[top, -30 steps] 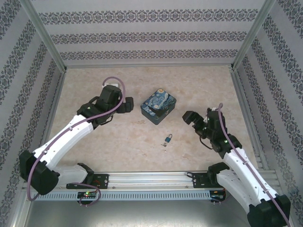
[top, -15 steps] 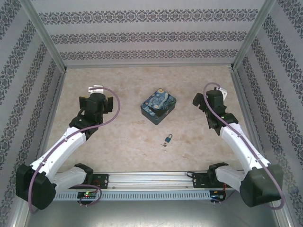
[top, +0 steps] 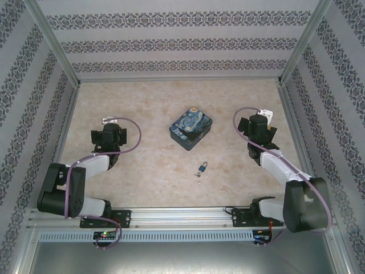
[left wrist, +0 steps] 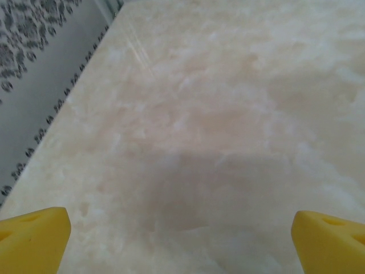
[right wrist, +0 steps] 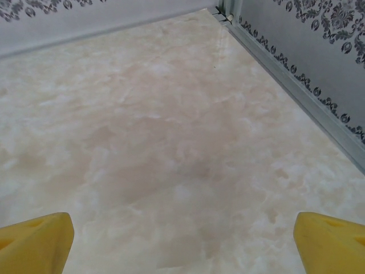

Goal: Unlock the padlock with the key

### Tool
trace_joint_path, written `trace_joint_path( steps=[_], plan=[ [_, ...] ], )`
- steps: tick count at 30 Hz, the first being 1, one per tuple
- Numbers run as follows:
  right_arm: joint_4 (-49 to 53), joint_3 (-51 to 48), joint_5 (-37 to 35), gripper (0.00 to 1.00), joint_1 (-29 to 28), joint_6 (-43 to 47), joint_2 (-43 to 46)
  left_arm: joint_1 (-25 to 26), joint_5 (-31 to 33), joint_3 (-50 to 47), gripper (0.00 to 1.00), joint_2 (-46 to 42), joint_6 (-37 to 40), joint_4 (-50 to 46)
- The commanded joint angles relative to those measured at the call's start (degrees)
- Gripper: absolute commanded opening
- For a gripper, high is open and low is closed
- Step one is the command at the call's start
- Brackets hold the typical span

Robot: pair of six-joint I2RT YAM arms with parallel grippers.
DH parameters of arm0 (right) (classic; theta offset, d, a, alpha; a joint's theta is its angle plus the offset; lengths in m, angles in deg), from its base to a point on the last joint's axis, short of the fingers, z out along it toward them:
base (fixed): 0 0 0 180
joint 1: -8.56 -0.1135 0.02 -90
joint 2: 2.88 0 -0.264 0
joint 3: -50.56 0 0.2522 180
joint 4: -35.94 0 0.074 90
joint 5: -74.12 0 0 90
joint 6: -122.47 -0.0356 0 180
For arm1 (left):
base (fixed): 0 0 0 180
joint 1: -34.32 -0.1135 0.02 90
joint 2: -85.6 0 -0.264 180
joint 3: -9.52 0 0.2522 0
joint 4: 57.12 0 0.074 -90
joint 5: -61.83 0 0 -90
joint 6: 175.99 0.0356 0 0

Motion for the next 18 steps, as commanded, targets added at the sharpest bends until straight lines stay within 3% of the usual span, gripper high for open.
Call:
trace_joint_path(
  steps=[1, 4, 7, 9, 11, 12, 14, 15, 16, 18],
  plan=[
    [-9.5, -1.2, -2.0, 0.98, 0.5, 6.2, -2.7, -0.4, -3.3, -2.3, 1.0, 2.2, -2.5, 15.3],
    [-14.6, -1.8, -2.3, 0.98, 0.6, 9.7, -6.9, -0.6, -4.6, -3.4, 1.0, 5.3, -2.0, 20.6],
    [-23.8, -4.3, 0.0, 0.98, 0.7, 12.0, -11.1, -1.1, -7.3, -2.5, 0.99, 6.3, -1.5, 19.7],
    [-29.7, -5.9, 3.1, 0.98, 0.7, 13.4, -13.1, -2.5, -11.2, -2.2, 1.0, 6.6, -1.9, 19.0],
    [-28.5, -6.4, 7.2, 0.98, 0.8, 14.5, -12.1, -4.2, -17.2, -3.1, 1.0, 7.9, -1.8, 21.0],
    [-32.6, -8.2, 9.6, 0.98, 1.0, 15.1, -12.1, -4.7, -18.4, -4.4, 0.99, 10.0, -1.5, 26.5],
    [-39.0, -12.4, 13.7, 0.98, 2.2, 14.9, -12.3, -5.2, -19.6, -3.1, 0.99, 8.6, -2.0, 20.9],
    [-50.7, -16.2, 13.9, 0.98, 2.2, 15.1, -16.2, -5.3, -19.9, -4.0, 0.99, 9.8, -1.7, 25.2],
    [-55.2, -16.8, 14.5, 0.98, 2.5, 15.1, -17.8, -5.3, -20.0, -3.6, 0.99, 9.7, -1.8, 23.6],
    [-38.6, -11.0, 16.1, 0.98, 3.7, 13.5, -14.1, -5.5, -20.3, -3.6, 0.99, 9.7, -1.9, 24.0]
  ],
)
